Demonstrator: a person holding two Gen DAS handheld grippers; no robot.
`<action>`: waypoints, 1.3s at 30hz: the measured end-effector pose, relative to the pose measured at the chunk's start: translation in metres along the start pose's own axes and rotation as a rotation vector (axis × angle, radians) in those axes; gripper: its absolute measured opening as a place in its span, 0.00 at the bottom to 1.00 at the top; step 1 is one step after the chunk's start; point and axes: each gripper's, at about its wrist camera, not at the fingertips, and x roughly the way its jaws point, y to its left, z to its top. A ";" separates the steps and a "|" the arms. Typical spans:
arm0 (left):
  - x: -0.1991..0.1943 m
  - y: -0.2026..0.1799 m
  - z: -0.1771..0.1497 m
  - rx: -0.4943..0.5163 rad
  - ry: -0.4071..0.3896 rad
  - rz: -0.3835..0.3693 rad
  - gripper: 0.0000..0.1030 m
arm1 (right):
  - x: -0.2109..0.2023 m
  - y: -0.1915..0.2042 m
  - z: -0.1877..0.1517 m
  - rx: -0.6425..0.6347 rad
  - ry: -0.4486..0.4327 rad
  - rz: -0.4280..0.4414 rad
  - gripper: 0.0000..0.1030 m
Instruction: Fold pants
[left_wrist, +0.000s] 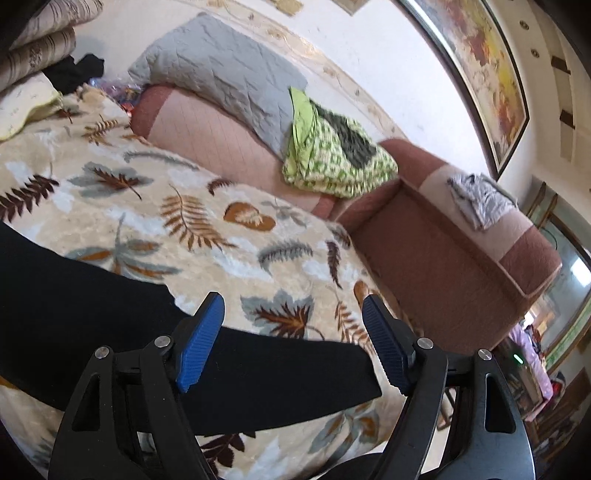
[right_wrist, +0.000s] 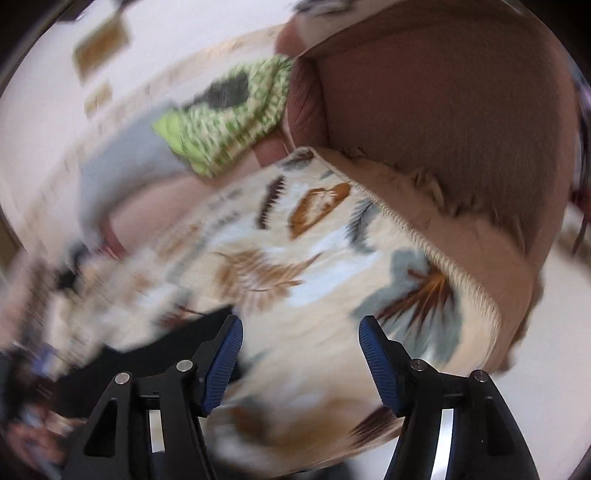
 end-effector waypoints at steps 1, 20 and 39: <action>0.003 0.000 -0.001 0.001 0.009 0.007 0.75 | 0.027 0.000 0.015 -0.036 0.030 -0.042 0.61; 0.024 0.035 0.000 -0.168 0.039 -0.064 0.75 | 0.222 0.000 0.083 -0.226 0.221 -0.041 1.00; 0.039 0.056 -0.001 -0.186 0.166 -0.112 0.75 | 0.227 0.013 0.081 -0.248 0.223 -0.070 1.00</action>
